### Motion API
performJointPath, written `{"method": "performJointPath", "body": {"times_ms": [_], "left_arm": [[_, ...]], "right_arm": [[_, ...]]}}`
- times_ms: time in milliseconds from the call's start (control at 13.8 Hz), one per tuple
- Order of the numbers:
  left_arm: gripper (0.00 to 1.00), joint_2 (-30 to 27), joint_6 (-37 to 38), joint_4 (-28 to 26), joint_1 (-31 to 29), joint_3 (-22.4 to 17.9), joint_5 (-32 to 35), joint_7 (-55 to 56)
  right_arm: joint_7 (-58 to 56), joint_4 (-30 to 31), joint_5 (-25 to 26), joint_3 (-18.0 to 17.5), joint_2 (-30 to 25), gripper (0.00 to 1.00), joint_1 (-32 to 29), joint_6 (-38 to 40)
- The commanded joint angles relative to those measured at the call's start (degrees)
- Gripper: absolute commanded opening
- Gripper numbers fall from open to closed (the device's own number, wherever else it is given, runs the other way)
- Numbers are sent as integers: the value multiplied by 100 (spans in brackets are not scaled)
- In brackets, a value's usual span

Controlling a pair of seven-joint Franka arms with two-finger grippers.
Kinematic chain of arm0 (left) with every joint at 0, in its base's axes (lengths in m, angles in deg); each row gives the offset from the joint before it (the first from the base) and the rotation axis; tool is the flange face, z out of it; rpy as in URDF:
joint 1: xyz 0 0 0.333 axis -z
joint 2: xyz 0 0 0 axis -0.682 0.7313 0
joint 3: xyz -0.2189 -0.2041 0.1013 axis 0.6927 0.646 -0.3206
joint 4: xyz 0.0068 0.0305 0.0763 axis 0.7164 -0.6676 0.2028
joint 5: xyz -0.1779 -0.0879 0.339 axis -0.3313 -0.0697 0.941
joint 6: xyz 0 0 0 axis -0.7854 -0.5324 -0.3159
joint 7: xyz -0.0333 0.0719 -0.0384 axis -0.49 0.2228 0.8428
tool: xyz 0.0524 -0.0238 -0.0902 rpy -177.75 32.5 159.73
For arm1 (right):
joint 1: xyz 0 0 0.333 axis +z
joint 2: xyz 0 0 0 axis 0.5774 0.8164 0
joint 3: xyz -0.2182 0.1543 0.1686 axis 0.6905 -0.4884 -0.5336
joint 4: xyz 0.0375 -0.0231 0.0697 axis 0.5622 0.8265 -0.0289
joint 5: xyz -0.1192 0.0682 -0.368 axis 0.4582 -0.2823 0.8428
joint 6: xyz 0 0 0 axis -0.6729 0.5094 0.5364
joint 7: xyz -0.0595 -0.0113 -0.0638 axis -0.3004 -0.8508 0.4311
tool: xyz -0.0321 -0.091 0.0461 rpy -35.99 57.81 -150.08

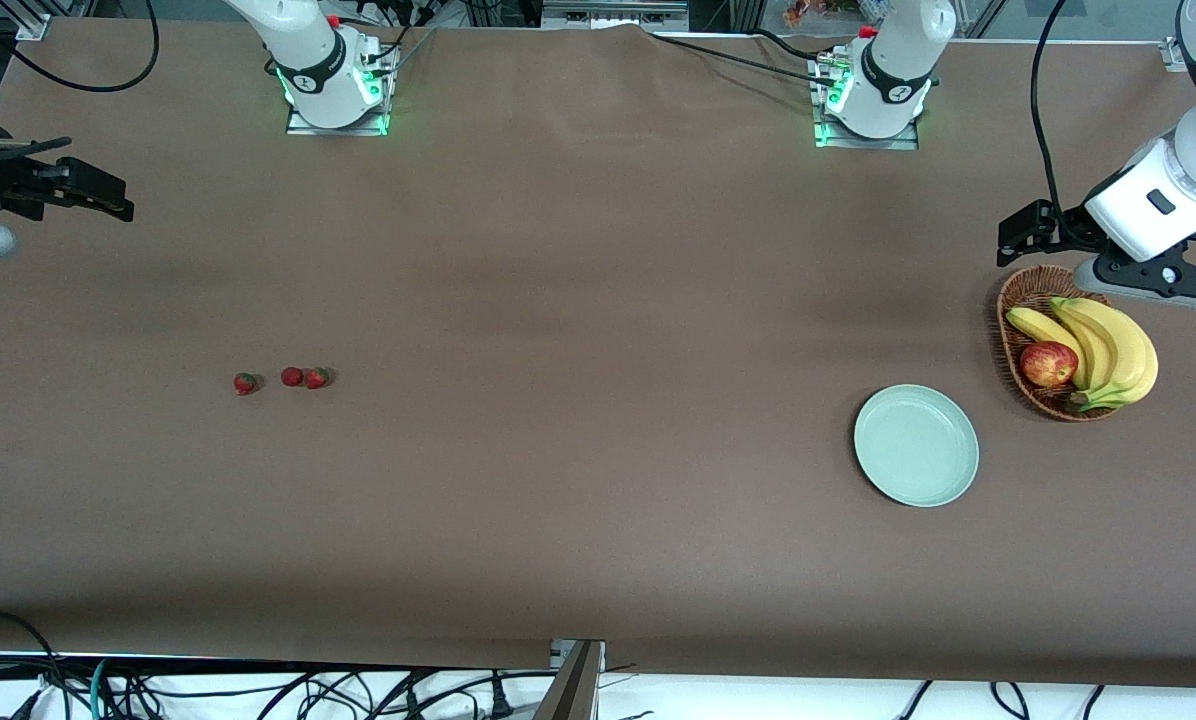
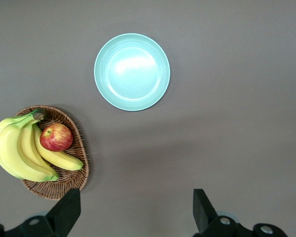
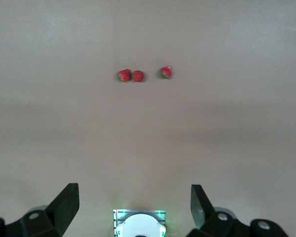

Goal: Collect all strawberries into plate
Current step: 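Move the right gripper from rest over the three strawberries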

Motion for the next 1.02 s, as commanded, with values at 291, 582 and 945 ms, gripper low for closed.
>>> {"method": "performJointPath", "body": {"times_ms": [291, 582, 945], "left_arm": [[100, -49, 88, 57, 0, 15, 59, 24], [100, -49, 88, 57, 0, 15, 59, 24], [100, -49, 88, 49, 0, 15, 59, 24]], "right_arm": [[-38, -115, 64, -56, 32, 100, -74, 46], [-29, -115, 64, -56, 111, 100, -74, 29], [-20, -97, 81, -56, 514, 100, -74, -164]]}}
